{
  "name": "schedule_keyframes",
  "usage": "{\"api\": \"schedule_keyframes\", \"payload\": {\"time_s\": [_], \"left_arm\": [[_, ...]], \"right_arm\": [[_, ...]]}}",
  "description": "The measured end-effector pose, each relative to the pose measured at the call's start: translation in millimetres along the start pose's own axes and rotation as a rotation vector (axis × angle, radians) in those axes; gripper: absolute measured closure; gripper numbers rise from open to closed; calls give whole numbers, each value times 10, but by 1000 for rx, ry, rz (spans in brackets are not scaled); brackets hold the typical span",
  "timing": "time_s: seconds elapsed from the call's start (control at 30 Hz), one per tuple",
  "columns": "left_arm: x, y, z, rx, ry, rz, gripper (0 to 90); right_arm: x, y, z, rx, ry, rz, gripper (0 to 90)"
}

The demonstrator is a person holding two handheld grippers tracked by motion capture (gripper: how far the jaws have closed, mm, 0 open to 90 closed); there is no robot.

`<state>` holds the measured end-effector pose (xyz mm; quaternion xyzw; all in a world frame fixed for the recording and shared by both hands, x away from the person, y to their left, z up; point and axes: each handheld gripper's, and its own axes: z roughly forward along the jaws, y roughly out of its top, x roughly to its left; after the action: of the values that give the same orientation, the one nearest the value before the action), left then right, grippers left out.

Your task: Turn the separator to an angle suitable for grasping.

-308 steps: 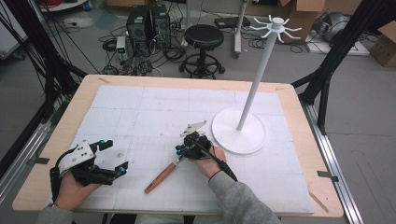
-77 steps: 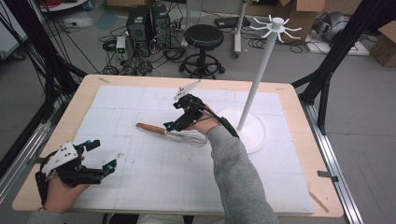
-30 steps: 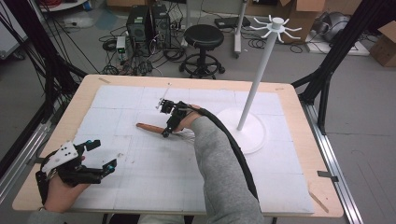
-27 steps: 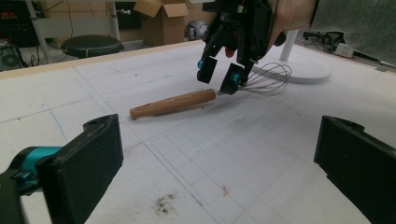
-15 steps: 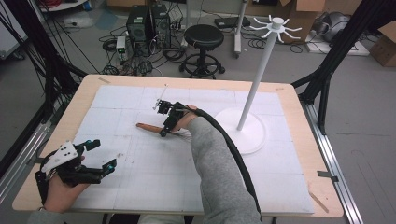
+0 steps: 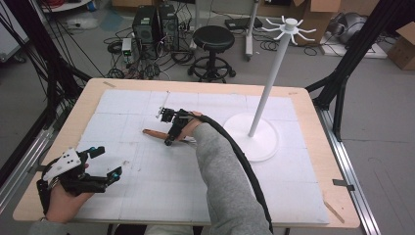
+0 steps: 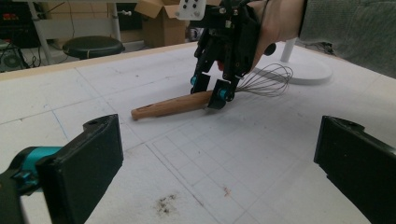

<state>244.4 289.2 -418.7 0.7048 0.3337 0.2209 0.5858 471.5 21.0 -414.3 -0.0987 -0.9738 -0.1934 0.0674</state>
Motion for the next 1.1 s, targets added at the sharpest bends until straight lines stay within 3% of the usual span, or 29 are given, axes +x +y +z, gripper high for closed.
{"api": "schedule_keyframes", "payload": {"time_s": [0.23,0.43,0.67,1.1], "left_arm": [[1,-3,5,-1,0,-4,18],[1,-3,5,2,-1,-3,18],[0,-4,7,0,-2,-4,18],[-1,-3,8,0,-1,-3,18]], "right_arm": [[22,5,1,13,-8,-7,554],[32,15,9,27,-51,-23,637],[31,22,3,31,-52,1,684],[99,30,-82,35,-73,-14,691]]}}
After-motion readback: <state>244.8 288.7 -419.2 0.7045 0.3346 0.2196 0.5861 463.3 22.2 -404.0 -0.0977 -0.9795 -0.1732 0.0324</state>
